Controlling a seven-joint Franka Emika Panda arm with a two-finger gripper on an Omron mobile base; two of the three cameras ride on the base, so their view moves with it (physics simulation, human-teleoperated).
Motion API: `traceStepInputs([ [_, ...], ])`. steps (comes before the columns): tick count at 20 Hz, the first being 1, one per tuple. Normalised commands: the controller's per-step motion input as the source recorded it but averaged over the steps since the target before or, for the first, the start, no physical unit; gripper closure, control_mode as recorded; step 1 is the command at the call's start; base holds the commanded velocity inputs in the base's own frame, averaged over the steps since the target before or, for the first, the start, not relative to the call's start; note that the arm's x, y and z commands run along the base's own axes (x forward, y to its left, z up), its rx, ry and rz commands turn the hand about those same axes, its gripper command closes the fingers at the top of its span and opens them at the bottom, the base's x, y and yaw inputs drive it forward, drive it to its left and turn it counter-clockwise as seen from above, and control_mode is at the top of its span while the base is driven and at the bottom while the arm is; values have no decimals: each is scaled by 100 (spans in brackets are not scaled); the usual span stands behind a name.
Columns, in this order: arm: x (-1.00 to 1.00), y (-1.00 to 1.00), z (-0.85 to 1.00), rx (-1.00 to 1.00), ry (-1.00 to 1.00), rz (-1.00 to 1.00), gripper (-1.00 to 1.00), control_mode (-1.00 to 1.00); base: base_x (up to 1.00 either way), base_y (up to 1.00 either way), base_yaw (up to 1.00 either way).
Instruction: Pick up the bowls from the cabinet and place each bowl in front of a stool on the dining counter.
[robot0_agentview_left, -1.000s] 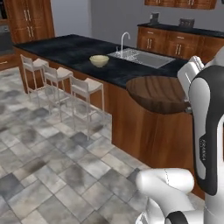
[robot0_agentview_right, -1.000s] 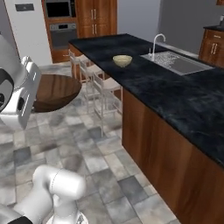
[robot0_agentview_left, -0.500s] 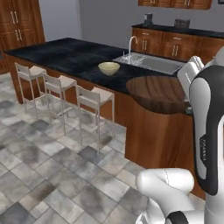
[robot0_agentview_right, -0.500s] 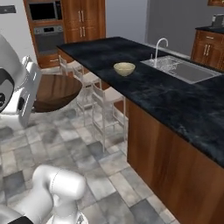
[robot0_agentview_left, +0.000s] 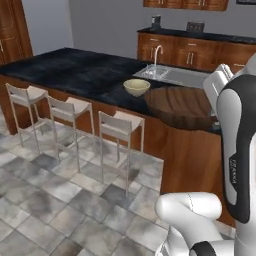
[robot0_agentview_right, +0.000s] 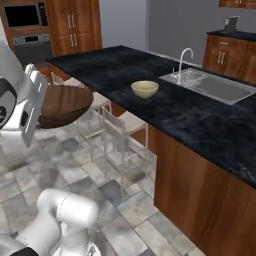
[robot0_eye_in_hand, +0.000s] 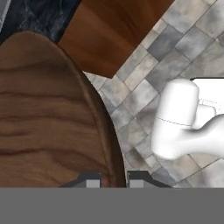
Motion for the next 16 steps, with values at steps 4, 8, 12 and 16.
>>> traceStepInputs([
  [4,0,0,0,0,0,0,100,100,100,100,-39],
  [8,0,0,0,0,0,0,100,100,71,100,-54],
  [12,0,0,0,0,0,0,100,100,25,100,-62],
  [16,0,0,0,0,0,0,100,100,17,100,-59],
])
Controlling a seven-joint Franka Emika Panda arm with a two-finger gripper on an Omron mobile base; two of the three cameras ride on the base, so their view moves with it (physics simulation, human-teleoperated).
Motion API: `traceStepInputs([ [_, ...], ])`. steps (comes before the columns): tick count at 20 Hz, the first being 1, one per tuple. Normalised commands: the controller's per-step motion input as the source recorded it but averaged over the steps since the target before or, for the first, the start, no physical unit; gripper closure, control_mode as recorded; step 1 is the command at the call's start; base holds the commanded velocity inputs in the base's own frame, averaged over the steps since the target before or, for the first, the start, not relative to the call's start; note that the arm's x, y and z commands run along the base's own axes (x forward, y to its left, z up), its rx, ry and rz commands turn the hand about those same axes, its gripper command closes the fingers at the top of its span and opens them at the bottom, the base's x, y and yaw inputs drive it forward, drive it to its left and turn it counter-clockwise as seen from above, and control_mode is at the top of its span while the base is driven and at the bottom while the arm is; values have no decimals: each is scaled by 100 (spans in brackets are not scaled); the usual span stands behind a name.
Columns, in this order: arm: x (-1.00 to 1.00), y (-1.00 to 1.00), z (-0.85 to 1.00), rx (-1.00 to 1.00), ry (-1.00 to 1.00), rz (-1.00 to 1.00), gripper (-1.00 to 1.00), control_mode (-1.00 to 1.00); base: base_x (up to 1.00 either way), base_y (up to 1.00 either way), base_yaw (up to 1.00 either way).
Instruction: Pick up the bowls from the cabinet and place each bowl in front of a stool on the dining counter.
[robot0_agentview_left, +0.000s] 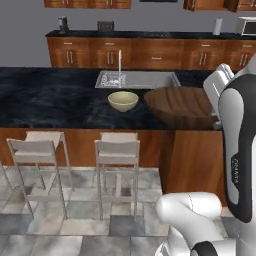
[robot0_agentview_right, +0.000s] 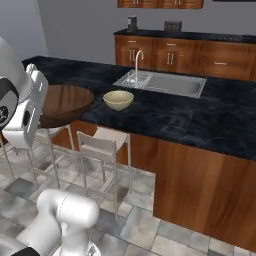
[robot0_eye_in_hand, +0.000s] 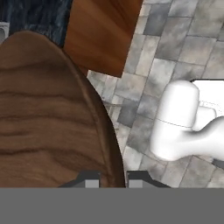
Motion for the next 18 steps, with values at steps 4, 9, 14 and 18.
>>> traceStepInputs([
  [4,0,0,0,0,0,0,100,100,23,100,-52],
  [9,0,0,0,0,0,0,100,100,31,100,-32],
  [14,0,0,0,0,0,0,100,100,45,100,-9],
  [18,0,0,0,0,0,0,100,100,77,91,6],
])
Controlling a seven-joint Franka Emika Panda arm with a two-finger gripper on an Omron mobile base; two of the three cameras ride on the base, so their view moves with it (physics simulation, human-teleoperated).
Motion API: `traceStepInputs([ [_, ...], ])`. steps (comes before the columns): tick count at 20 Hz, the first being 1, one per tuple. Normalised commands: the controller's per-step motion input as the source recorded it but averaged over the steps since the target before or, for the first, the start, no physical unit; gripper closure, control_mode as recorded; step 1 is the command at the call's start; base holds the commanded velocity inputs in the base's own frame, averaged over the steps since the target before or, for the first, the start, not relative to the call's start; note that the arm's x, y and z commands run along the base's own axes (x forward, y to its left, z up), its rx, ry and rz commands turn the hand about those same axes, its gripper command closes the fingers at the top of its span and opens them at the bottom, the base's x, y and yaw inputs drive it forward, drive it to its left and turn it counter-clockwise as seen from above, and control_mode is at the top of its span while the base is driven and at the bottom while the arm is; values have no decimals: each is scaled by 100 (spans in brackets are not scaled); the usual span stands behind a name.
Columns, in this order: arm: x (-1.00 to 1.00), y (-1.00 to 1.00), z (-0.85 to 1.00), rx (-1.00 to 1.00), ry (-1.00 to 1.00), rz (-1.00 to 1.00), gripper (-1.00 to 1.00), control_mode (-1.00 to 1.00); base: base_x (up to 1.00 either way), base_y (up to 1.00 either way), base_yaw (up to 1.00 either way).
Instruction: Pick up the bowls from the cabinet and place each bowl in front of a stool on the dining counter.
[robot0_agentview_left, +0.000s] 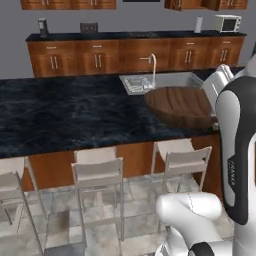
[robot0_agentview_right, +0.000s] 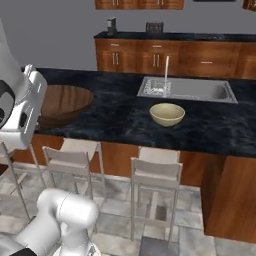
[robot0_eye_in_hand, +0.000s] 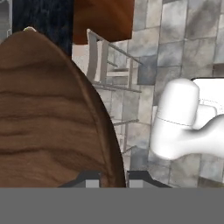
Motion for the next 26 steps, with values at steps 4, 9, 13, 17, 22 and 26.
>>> traceStepInputs([
  [4,0,0,0,0,0,0,100,100,88,81,5],
  [9,0,0,0,0,0,0,100,100,78,51,1],
  [13,0,0,0,0,0,0,100,100,68,22,0],
  [17,46,0,-33,0,0,0,100,-100,36,0,0],
  [22,100,12,-99,-1,0,0,100,-100,0,0,0],
  [26,100,18,-100,-3,0,0,100,-100,0,0,0],
])
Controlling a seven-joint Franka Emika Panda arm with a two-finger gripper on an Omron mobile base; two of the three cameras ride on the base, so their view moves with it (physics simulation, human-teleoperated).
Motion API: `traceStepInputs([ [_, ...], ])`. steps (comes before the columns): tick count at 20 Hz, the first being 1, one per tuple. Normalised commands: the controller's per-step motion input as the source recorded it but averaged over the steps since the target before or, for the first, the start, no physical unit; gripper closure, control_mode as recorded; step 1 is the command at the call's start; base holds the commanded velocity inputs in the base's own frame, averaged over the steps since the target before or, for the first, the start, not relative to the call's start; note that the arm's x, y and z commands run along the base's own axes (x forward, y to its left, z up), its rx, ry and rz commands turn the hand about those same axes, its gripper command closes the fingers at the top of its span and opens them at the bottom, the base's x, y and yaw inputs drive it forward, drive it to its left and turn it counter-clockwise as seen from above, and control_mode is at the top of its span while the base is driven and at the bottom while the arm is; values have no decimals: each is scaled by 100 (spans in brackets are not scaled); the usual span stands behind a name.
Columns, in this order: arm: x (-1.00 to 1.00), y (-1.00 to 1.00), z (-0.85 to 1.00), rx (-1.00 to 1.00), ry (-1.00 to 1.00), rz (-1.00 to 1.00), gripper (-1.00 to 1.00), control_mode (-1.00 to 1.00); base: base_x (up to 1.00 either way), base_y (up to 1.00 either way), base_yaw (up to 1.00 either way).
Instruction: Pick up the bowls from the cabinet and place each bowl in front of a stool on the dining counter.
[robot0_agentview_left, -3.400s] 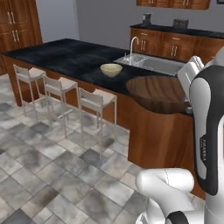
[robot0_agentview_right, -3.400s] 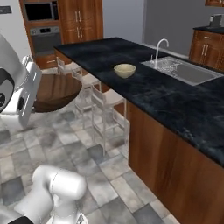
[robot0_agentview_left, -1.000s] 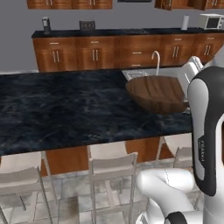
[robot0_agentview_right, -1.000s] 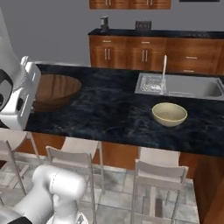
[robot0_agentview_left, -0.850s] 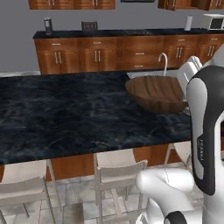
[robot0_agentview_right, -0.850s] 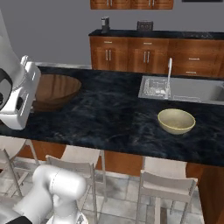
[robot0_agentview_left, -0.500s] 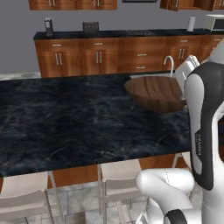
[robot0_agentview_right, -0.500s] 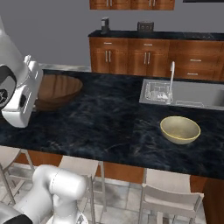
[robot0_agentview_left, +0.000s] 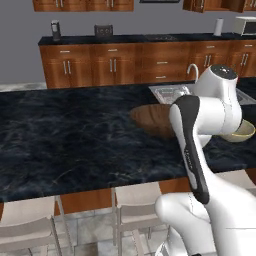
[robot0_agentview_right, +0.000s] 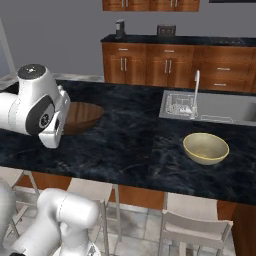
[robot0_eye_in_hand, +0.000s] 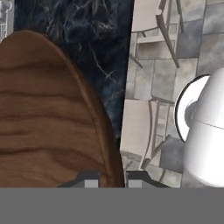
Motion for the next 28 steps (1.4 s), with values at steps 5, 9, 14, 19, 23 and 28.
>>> traceStepInputs([
  [5,100,36,-100,-6,0,0,100,-100,0,0,0],
  [9,93,1,-98,0,3,0,100,-100,0,0,0],
  [14,73,-22,-63,8,19,9,100,-100,0,0,0],
  [19,83,-11,-52,4,31,16,100,-100,0,0,0],
  [23,70,-1,-44,1,21,10,100,-100,0,0,0],
  [28,68,0,-36,0,3,0,100,-100,0,0,0],
])
